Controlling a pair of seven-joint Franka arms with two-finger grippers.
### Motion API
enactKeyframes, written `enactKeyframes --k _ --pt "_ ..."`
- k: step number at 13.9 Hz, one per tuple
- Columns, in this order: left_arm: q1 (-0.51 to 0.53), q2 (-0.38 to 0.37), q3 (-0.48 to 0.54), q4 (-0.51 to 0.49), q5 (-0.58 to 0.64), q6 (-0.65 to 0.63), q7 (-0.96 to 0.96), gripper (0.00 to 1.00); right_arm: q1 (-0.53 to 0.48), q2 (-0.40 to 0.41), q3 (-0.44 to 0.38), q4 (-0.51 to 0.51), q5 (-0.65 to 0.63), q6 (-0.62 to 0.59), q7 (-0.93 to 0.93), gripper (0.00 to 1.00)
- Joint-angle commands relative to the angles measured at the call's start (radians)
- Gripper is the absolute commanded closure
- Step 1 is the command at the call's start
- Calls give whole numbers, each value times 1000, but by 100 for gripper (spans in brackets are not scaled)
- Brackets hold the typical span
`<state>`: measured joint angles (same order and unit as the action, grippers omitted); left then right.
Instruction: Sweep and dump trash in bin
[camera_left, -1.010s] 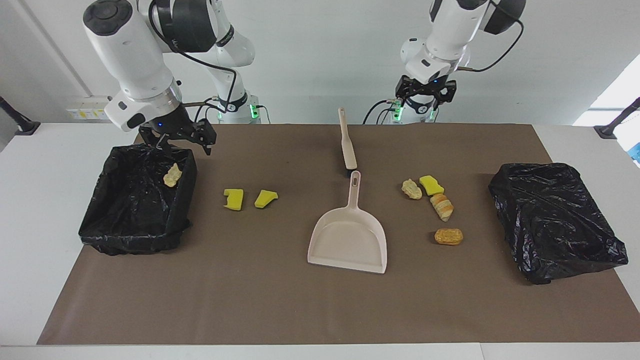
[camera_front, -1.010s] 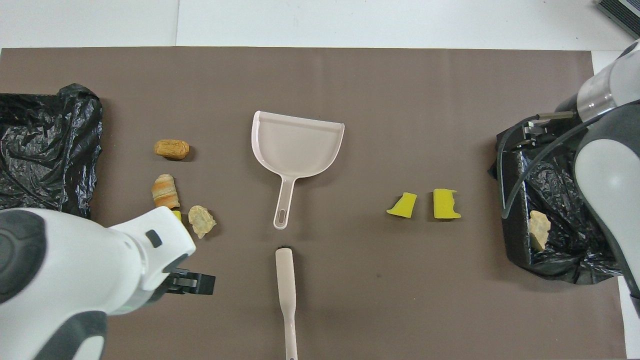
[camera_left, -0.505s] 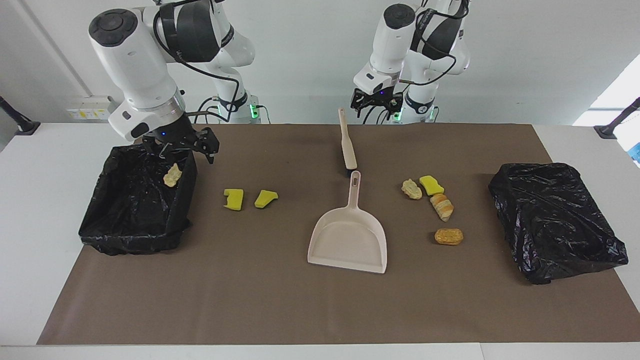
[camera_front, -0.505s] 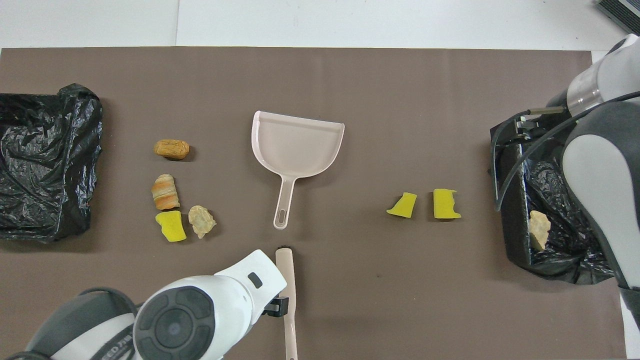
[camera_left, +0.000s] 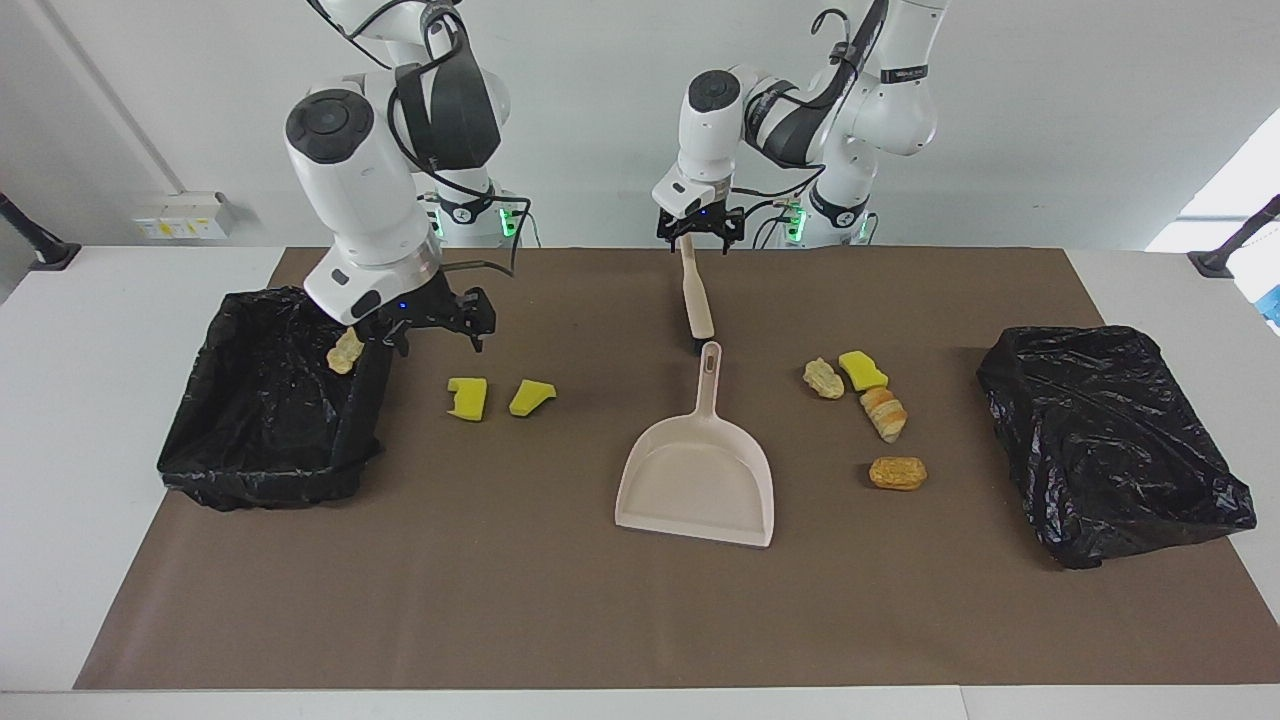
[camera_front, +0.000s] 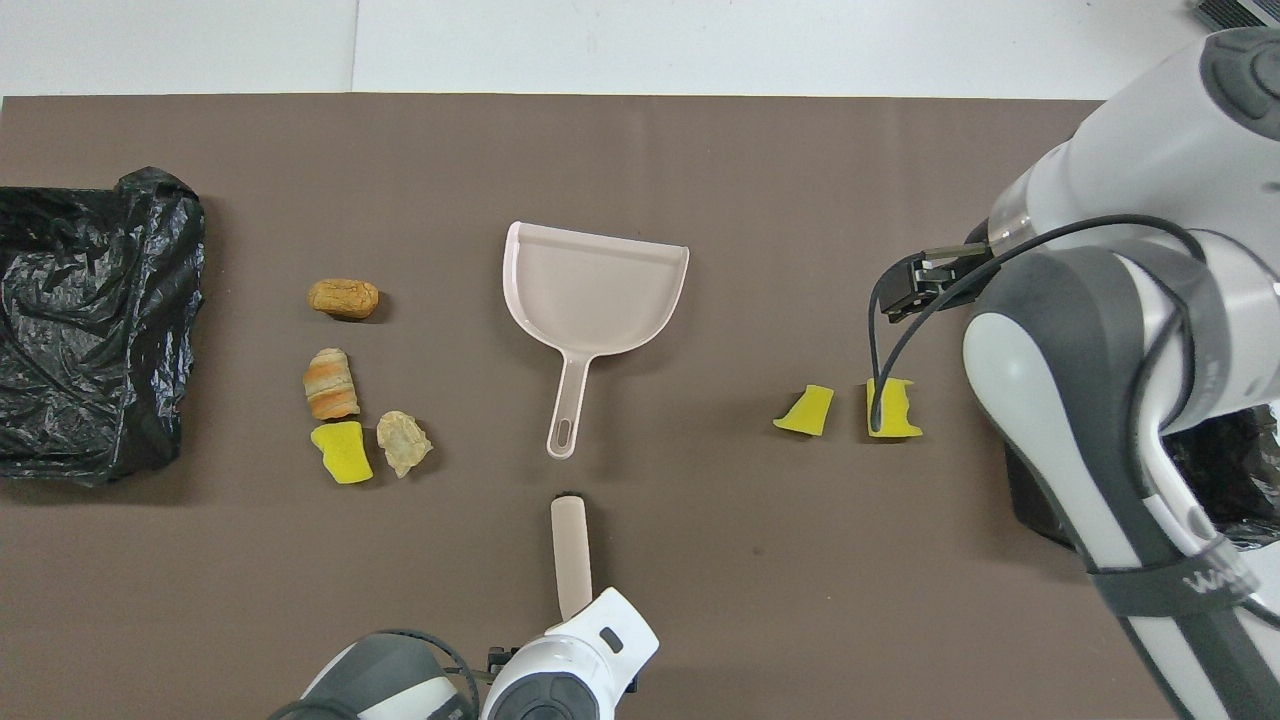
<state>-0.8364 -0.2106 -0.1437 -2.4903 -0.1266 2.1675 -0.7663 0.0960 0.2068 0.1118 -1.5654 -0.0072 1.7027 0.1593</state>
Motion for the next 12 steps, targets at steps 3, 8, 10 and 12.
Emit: enactKeyframes --k 3,8,10,12 --pt "-70 13 18 -51 -10 63 -53 0 31 -18 3 -71 16 55 57 0" --pt "-67 14 19 -47 -10 38 -42 43 33 -20 2 -71 16 55 63 0" --pt "-64 13 19 -42 -10 0 -27 100 33 -20 3 -71 16 57 65 0" --pt "-56 11 19 -38 -10 -32 -18 100 33 -18 2 -71 16 57 63 0"
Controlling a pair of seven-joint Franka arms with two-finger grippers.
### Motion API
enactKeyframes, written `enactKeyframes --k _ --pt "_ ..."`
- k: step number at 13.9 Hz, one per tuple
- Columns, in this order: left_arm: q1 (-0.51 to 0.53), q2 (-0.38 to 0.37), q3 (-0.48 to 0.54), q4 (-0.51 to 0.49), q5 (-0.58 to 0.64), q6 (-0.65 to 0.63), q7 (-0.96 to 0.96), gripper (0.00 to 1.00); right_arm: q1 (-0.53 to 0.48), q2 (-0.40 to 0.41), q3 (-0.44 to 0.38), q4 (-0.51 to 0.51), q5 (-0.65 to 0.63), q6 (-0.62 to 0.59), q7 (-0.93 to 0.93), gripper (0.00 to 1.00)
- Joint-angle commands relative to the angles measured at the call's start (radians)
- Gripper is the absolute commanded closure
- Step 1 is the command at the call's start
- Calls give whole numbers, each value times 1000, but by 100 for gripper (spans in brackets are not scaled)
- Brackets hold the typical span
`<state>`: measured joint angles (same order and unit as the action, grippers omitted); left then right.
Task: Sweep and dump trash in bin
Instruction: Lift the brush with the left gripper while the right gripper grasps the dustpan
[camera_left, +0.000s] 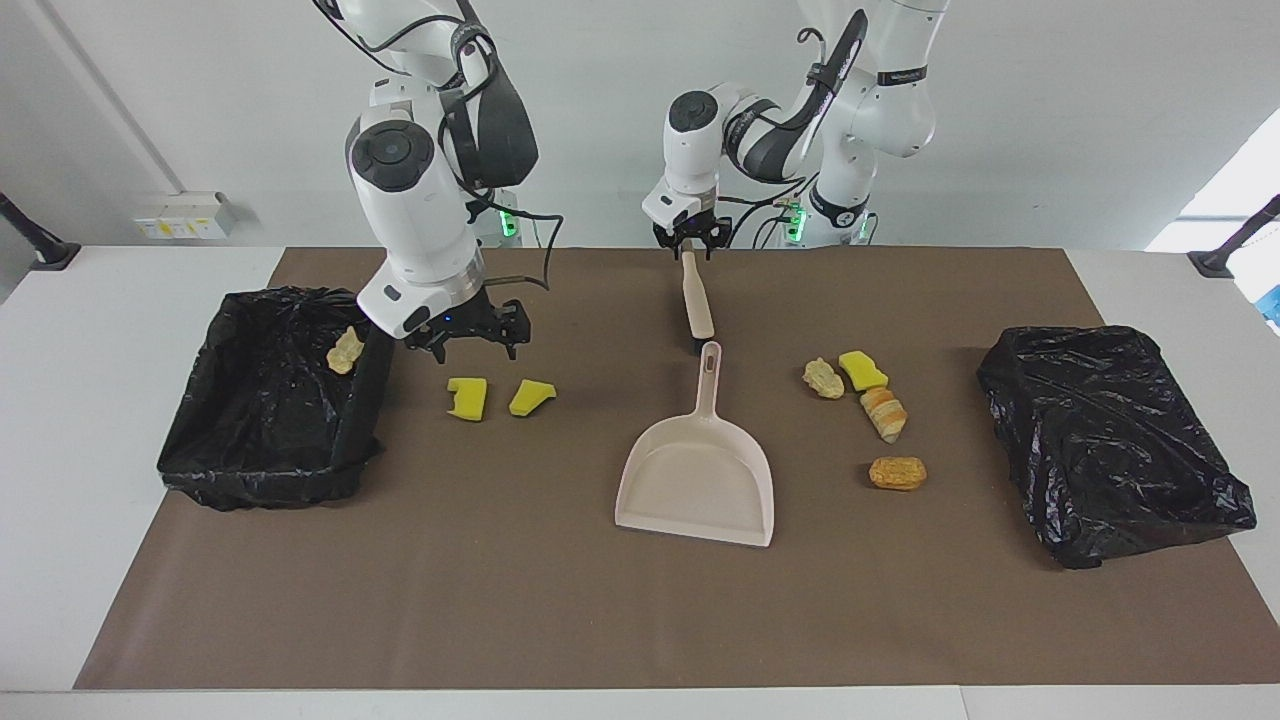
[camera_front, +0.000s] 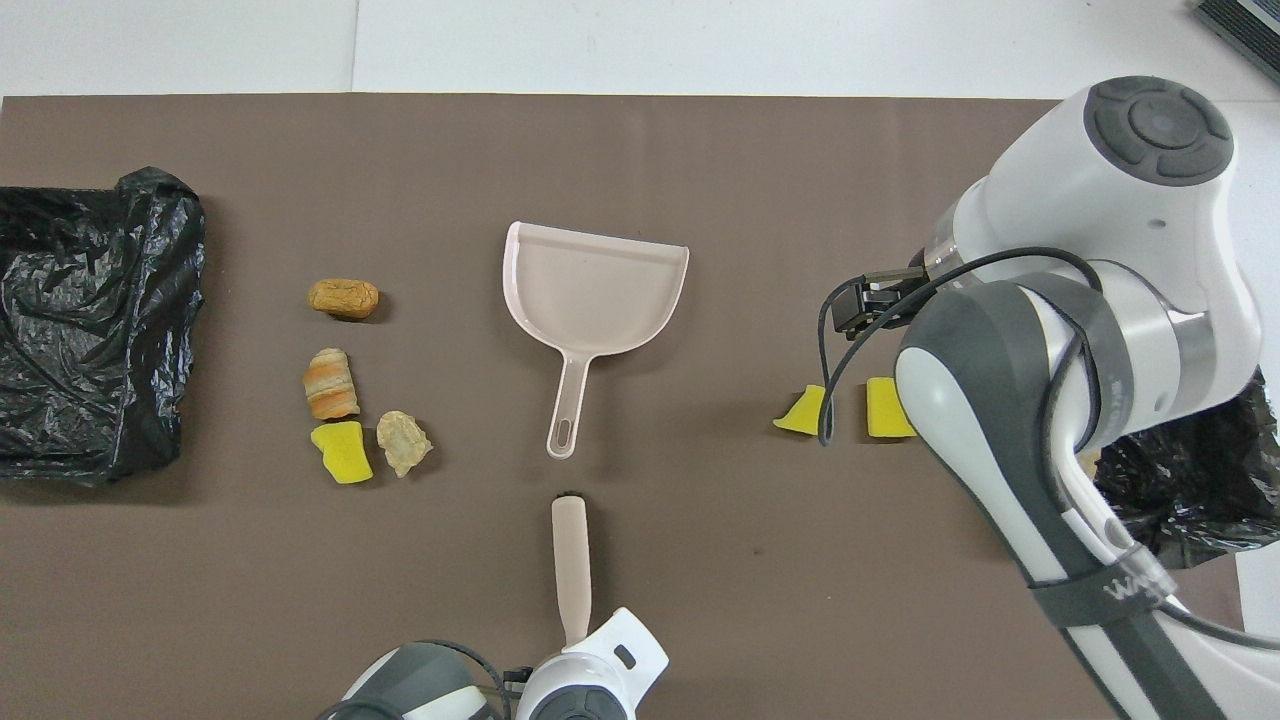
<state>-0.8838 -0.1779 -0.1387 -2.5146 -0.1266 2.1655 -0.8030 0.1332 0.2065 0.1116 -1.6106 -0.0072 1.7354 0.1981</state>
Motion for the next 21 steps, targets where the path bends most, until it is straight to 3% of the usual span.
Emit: enactKeyframes --k 1,4,7,10,12,17,19,21 --pt "-7 -29 24 -12 -10 -36 40 100 -4 -18 3 -25 16 24 24 0" --pt "66 -32 31 48 -10 -169 134 100 -4 -16 2 -22 16 26 26 0" --pt "140 -64 33 56 -10 -213 166 100 -3 -15 3 -25 18 59 46 0" --pt "322 -169 39 89 -8 -314 295 100 61 19 2 -26 18 134 162 0" --pt "457 -189 44 146 2 -381 401 100 109 60 3 -22 19 188 252 0" --pt "819 -112 42 259 54 -395 746 100 274 151 0 -3 -5 346 519 0" --pt "903 -57 44 327 105 -388 821 100 347 183 0 14 -39 352 634 0" --pt "963 50 42 445 125 -410 824 100 420 235 0 50 -95 371 797 0"
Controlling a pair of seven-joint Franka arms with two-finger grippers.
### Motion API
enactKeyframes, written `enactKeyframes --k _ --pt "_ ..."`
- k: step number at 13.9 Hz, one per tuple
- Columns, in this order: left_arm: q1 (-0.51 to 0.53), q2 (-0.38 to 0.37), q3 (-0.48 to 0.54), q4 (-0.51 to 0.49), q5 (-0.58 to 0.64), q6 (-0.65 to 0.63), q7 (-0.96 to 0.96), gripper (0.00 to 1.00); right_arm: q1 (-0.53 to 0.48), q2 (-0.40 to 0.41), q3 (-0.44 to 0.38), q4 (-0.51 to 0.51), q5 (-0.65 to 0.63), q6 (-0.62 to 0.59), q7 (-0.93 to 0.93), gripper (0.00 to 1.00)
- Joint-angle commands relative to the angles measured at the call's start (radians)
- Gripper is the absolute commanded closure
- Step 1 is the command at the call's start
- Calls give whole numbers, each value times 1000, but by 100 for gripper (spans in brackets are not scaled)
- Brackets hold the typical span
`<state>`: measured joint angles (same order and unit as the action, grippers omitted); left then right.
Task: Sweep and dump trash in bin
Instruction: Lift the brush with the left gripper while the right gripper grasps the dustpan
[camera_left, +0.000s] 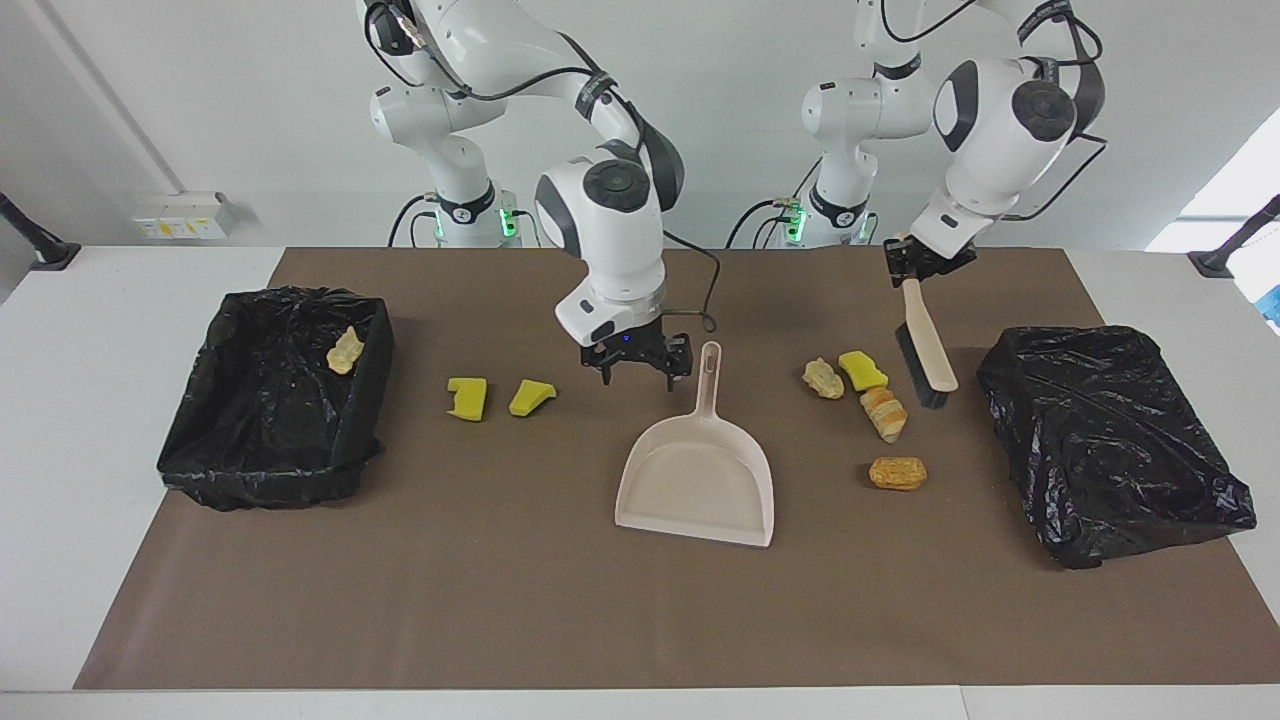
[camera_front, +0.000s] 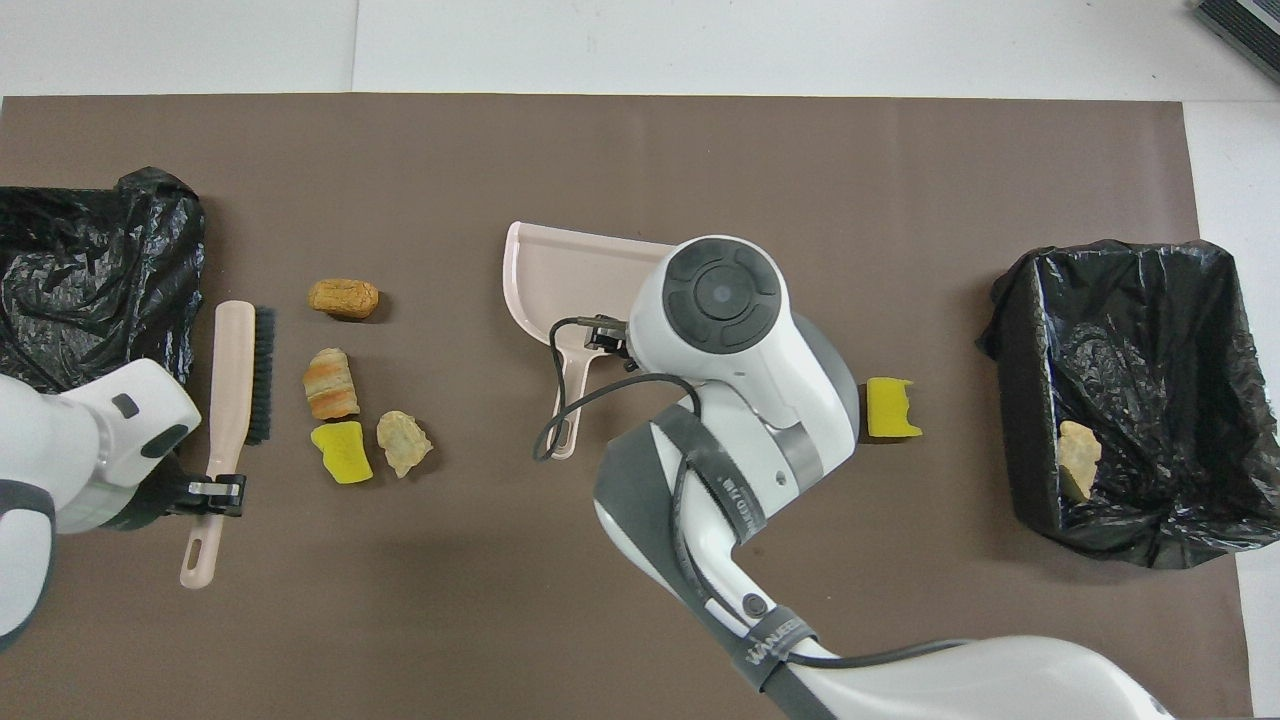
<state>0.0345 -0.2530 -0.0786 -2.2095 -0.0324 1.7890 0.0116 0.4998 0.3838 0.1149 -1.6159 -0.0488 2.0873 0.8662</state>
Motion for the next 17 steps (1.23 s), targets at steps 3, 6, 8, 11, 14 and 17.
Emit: enactKeyframes --k 3,6,8,11,14,17 --pt "48 236 -18 209 106 -14 10 100 127 93 -3 41 -123 97 220 0" --pt "50 267 -18 191 112 18 8 100 155 96 -4 1 -132 123 235 0" --pt "48 264 -18 145 111 59 8 100 151 99 -4 -13 -178 143 232 9" --pt "36 245 -18 82 111 91 2 100 146 96 -3 -24 -197 139 225 40" --pt "31 242 -18 70 111 101 -2 100 152 96 -1 -21 -197 131 211 91" --pt "30 241 -20 70 109 98 -2 100 163 83 -1 -19 -195 140 212 100"
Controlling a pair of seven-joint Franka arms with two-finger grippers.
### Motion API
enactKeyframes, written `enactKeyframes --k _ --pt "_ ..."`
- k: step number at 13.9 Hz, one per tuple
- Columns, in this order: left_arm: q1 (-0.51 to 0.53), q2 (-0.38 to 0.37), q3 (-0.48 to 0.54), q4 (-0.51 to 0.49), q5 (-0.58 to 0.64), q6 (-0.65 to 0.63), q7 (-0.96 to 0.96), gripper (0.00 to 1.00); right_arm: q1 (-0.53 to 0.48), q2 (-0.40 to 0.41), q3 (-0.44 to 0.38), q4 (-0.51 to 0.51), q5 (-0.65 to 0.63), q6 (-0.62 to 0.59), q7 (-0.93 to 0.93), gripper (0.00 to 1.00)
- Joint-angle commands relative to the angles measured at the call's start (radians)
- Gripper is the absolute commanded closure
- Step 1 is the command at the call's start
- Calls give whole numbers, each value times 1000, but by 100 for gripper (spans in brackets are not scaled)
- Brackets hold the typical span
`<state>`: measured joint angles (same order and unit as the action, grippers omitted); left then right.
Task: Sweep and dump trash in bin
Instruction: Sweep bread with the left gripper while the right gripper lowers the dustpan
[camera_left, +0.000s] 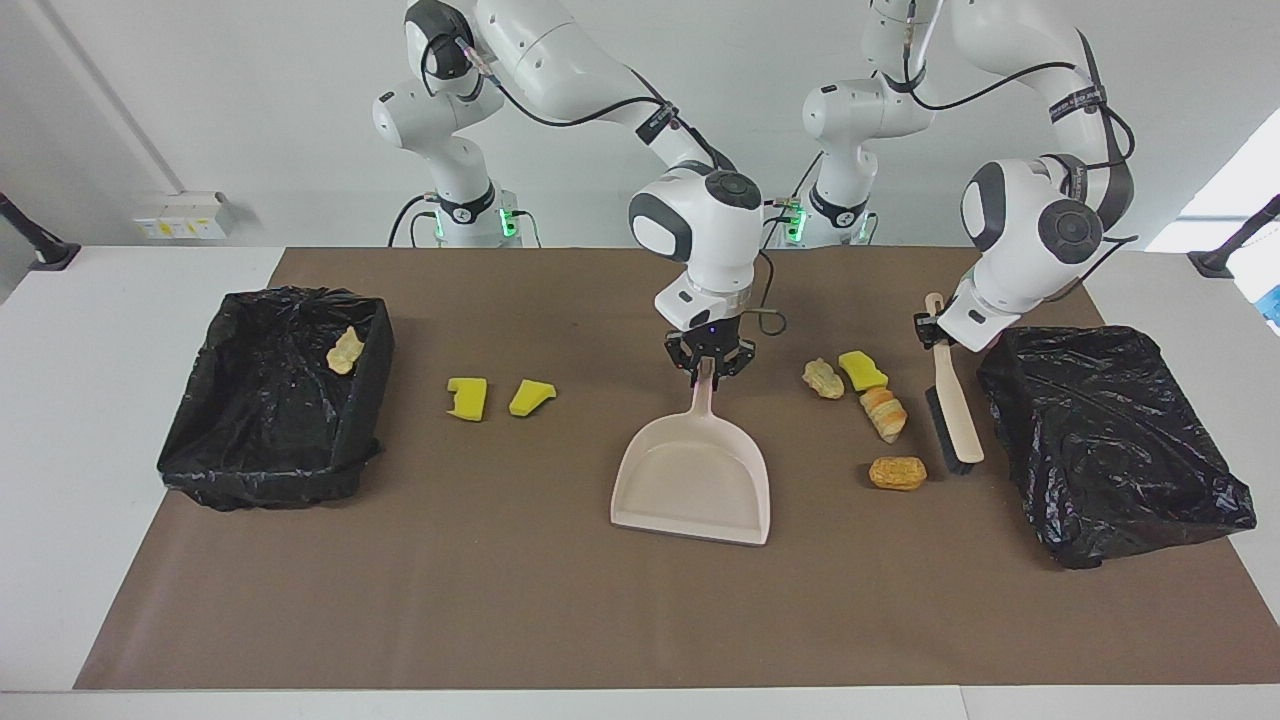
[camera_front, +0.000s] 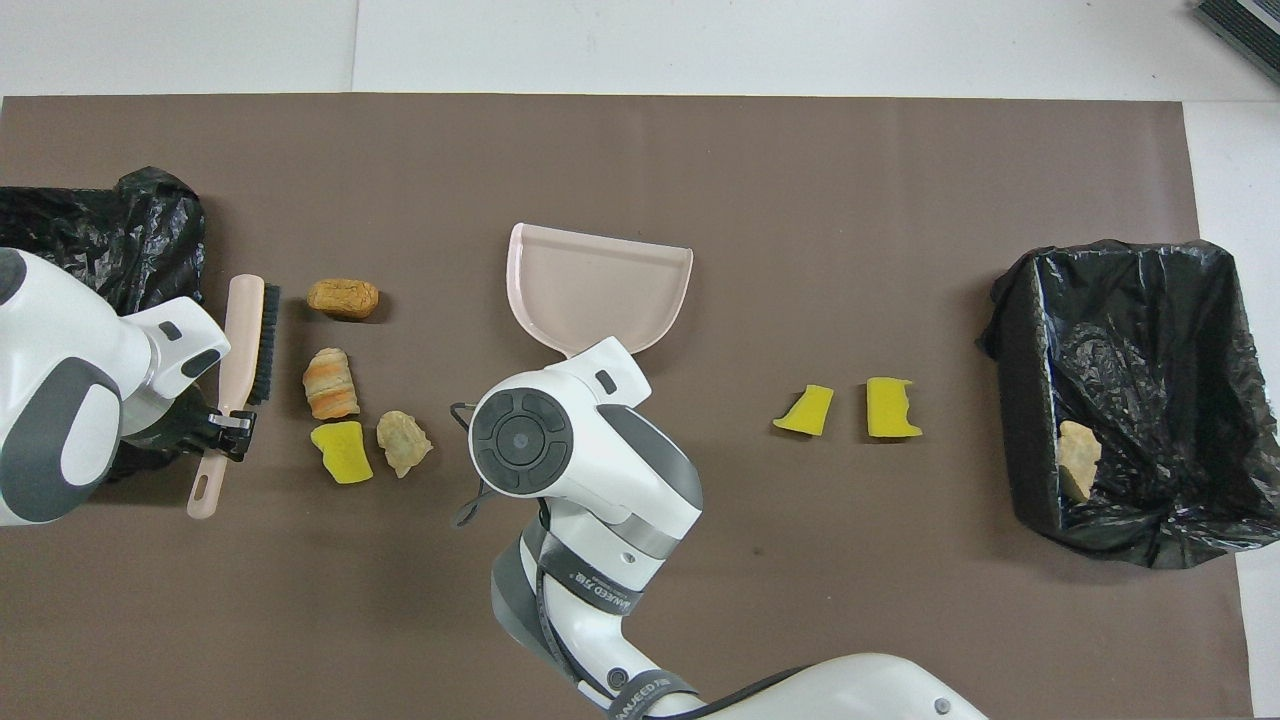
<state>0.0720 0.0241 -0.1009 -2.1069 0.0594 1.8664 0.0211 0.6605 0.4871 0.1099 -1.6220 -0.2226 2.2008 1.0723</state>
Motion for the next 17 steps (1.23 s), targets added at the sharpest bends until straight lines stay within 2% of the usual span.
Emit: enactKeyframes --k 1,3,5,6,8,12,15,17 --pt "-8 -38 1 -38 17 23 -13 100 -5 -47 5 -15 -9 27 3 100" --pt "-9 -55 -2 -79 14 30 -20 100 -44 -84 11 -12 18 16 -58 99" --pt "-20 -85 -3 -145 8 78 -64 100 -88 -136 11 -18 144 -10 -197 99" --pt "-23 -102 -3 -180 1 117 -108 100 -105 -153 13 -15 167 -44 -291 99" --pt "-47 -116 -3 -212 -28 154 -180 100 -122 -191 13 -16 174 -140 -514 100" --pt "-116 -162 -3 -277 -101 143 -228 100 -166 -216 11 -19 174 -295 -913 100" --pt "-173 -168 -3 -278 -188 116 -323 100 -231 -217 13 -58 178 -297 -1237 100" --pt "-198 -168 -3 -268 -194 85 -339 100 -278 -226 11 -97 219 -279 -1462 100"
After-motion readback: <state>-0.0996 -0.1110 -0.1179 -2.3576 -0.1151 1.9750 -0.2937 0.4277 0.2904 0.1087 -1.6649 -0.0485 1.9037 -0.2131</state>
